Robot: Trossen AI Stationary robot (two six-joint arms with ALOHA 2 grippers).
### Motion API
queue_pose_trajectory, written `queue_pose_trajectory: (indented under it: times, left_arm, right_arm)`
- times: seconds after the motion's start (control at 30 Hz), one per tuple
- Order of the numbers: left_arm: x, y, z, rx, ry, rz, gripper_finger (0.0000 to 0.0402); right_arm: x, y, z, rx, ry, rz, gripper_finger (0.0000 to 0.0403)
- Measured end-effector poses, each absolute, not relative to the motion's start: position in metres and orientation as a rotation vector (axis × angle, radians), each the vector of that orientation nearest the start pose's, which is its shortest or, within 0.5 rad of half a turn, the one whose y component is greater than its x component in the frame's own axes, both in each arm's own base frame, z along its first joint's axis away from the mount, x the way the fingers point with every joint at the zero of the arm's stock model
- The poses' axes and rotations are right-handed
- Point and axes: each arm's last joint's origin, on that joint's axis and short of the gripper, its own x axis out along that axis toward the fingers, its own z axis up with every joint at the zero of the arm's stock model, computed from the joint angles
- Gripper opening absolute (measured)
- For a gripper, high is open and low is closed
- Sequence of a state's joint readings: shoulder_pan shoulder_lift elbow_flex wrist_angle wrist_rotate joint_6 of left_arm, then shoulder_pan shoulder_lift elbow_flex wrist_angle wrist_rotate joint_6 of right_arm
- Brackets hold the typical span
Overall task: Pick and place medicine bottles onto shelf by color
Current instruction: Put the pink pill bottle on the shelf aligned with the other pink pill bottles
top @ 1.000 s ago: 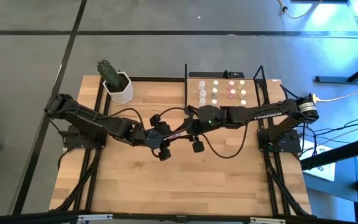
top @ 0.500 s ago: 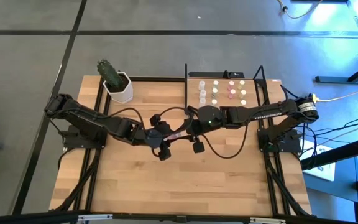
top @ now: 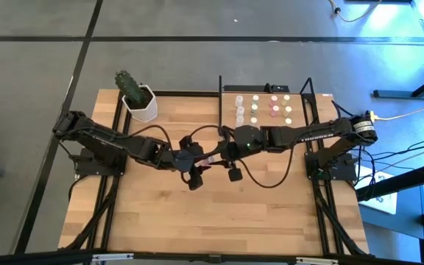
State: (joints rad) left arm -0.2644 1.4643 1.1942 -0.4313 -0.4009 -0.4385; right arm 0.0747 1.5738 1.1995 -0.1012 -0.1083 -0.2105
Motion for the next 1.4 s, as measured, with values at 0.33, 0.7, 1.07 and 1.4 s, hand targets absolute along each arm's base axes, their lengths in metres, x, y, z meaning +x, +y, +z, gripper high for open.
queue_pose_trajectory:
  times: [0.33, 0.7, 1.07, 1.4]
  left_arm:
    - [0.303, -0.077, 0.296, -0.169, 0.659, 0.260, 0.0161]
    - [0.292, -0.073, 0.289, -0.164, 0.782, 0.307, 0.0159]
    - [0.285, -0.072, 0.284, -0.219, 0.838, 0.377, 0.0159]
    - [0.284, -0.077, 0.286, -0.205, 0.749, 0.482, 0.0159]
  right_arm:
    - [0.355, 0.030, 0.289, -0.198, 0.457, 0.229, 0.0123]
    - [0.354, 0.028, 0.286, -0.164, 0.500, 0.213, 0.0127]
    - [0.327, 0.016, 0.287, -0.030, 0.713, 0.066, 0.0130]
    - [0.259, -0.017, 0.308, 0.194, 0.944, -0.358, 0.0126]
